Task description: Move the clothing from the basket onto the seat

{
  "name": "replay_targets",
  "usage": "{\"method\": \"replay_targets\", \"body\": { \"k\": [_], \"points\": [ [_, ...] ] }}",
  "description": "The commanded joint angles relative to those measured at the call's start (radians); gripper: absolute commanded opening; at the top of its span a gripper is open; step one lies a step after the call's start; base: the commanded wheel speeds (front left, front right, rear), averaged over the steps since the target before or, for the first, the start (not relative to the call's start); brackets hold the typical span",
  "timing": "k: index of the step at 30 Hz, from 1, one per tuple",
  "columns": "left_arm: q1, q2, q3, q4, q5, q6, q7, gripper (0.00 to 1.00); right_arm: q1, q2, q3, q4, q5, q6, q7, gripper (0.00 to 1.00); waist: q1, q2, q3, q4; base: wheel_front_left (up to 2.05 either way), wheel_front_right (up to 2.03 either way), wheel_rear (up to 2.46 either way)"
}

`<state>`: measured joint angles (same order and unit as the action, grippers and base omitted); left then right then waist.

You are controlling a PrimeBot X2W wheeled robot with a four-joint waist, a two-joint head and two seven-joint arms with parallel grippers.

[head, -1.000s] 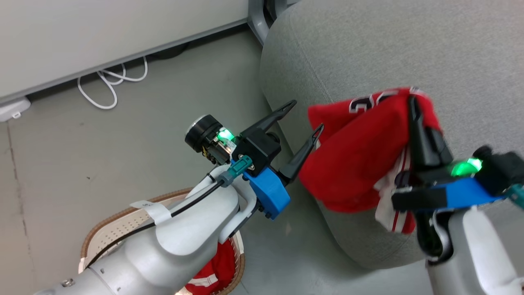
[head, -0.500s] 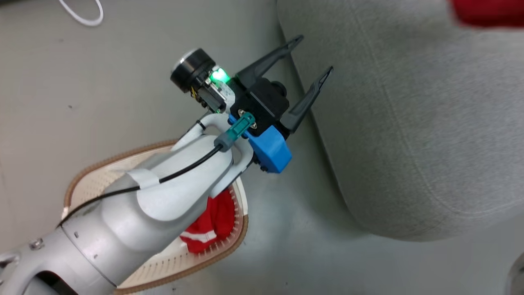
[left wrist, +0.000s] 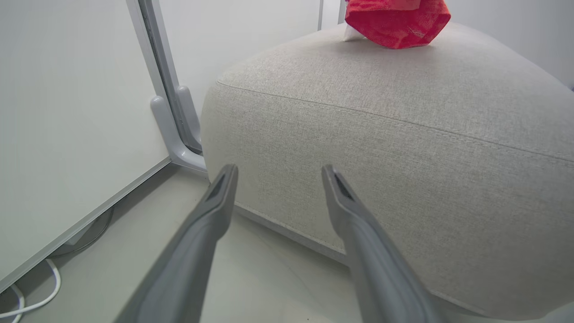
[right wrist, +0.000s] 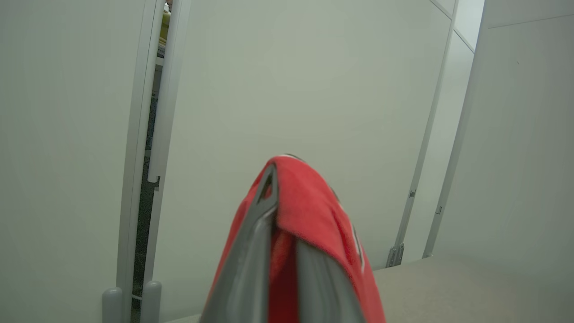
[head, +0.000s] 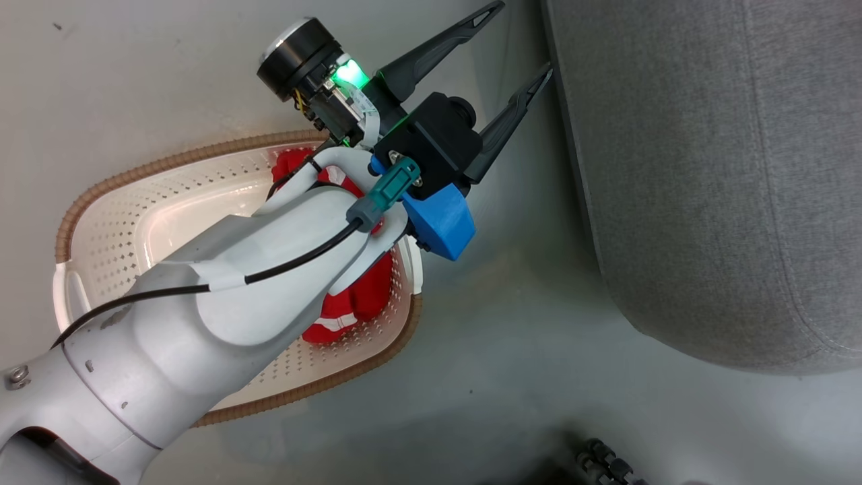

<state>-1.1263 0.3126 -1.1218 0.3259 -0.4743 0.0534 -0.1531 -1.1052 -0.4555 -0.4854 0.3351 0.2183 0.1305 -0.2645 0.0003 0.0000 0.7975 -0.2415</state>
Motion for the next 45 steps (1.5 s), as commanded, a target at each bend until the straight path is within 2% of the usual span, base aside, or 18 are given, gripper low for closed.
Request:
{"method": "replay_targets", "body": {
  "k": [1,9,16,17,18,19,29,35,39,45],
  "points": [
    [-0.014,0.007,-0.005,-0.006,0.004,0.006,0.002,1.0,0.003,0.004,0.006,0.04,-0.009,0.001,0.0,0.0,-0.0003,0.0,0.029,0.003,0.0,0.0,0.0],
    [-0.023,-0.001,-0.011,-0.014,0.005,0.009,0.0,1.0,0.103,0.073,-0.037,0.172,-0.001,0.001,0.0,0.0,-0.0003,0.0,0.046,0.022,0.0,0.0,0.0],
    [-0.01,-0.001,-0.008,0.002,-0.009,0.013,-0.017,1.0,0.197,0.145,-0.038,0.195,-0.007,0.001,0.0,0.0,-0.0003,0.0,0.031,0.029,0.0,0.0,0.0],
    [-0.006,-0.002,-0.007,0.005,-0.01,0.015,-0.018,1.0,0.206,0.151,-0.037,0.19,-0.008,0.001,0.0,0.21,-0.0003,0.0,0.026,0.028,0.0,0.0,0.0],
    [-0.002,-0.003,-0.008,0.008,-0.014,0.016,-0.02,1.0,0.215,0.158,-0.041,0.183,-0.009,0.001,0.0,0.73,-0.0003,0.0,0.02,0.027,0.0,0.0,0.0],
    [0.002,-0.004,-0.008,0.01,-0.016,0.016,-0.025,1.0,0.226,0.164,-0.042,0.175,-0.01,0.001,0.0,1.0,-0.0003,0.0,0.012,0.025,0.0,0.0,0.0],
    [0.083,-0.04,0.008,0.07,-0.059,0.027,-0.087,1.0,0.465,0.213,-0.009,0.05,-0.003,0.001,0.0,1.0,-0.0003,0.0,-0.154,0.029,0.0,0.0,0.0],
    [0.179,-0.049,0.071,0.105,-0.1,0.053,-0.111,1.0,0.628,0.239,0.077,-0.052,-0.014,0.0,0.0,1.0,-0.0003,0.0,-0.287,0.035,0.0,0.0,0.0],
    [0.27,-0.045,0.154,0.076,-0.082,0.083,-0.113,1.0,0.697,0.245,0.153,-0.117,-0.021,0.001,0.0,1.0,-0.0003,0.0,-0.371,0.051,0.0,0.0,0.0],
    [0.444,-0.038,0.328,0.006,-0.031,0.098,-0.113,1.0,0.791,0.273,0.246,-0.218,-0.017,0.001,0.0,1.0,-0.0003,0.0,-0.493,0.098,0.0,0.0,0.0]
  ]
}}
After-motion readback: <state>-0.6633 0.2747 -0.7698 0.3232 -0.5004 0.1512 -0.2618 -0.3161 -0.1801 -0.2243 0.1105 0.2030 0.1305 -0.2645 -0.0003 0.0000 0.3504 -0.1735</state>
